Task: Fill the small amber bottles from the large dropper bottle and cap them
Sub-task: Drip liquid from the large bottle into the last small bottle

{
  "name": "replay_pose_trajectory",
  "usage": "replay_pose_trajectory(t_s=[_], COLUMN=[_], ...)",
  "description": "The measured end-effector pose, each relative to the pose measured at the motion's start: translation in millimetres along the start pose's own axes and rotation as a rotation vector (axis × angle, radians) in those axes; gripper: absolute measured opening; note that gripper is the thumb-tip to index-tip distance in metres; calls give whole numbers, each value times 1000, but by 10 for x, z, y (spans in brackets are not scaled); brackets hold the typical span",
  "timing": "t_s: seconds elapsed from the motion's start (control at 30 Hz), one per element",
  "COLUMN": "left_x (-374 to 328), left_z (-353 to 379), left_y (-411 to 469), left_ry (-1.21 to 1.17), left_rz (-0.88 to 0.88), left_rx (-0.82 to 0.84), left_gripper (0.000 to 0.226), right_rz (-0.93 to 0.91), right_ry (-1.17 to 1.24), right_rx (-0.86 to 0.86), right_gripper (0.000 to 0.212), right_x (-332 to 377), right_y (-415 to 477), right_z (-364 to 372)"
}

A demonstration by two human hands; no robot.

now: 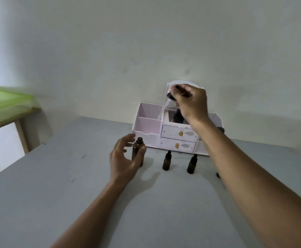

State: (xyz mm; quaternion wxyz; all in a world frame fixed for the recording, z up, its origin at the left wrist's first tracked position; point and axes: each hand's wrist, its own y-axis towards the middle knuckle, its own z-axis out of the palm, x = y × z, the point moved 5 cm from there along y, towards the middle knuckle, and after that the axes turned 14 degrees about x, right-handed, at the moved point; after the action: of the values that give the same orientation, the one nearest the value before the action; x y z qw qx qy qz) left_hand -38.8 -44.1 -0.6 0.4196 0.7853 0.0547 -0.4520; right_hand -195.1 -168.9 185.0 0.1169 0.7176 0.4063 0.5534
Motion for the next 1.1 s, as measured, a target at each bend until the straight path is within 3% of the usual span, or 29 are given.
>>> replay_pose_trajectory(t_s=[0.17,0.4,0.53,0.73,1.1], left_x=[-610,-1013,-936,-719,-574], left_z=[574,1682,2185,2574,2838], left_y=[-196,-455,-452,-368,-260], left_ry=[-159,-375,-440,-333,-189], left_rz=[106,-50,-194,-304,-351], left_rx=[188,498,522,554,651], left_gripper=[23,12,22,60,62], right_rz=[59,193,254,302,320], right_ry=[-65,-137,-155,-156,-155], right_rx=[-42,-113,-126,-127,-109], right_gripper=[6,4,5,4,4], right_x=[-157,-599,-860,-1109,-1351], right_y=[-140,-603,-804,-918,-989], right_z=[-692,-1508,-1820,-1989,-1917])
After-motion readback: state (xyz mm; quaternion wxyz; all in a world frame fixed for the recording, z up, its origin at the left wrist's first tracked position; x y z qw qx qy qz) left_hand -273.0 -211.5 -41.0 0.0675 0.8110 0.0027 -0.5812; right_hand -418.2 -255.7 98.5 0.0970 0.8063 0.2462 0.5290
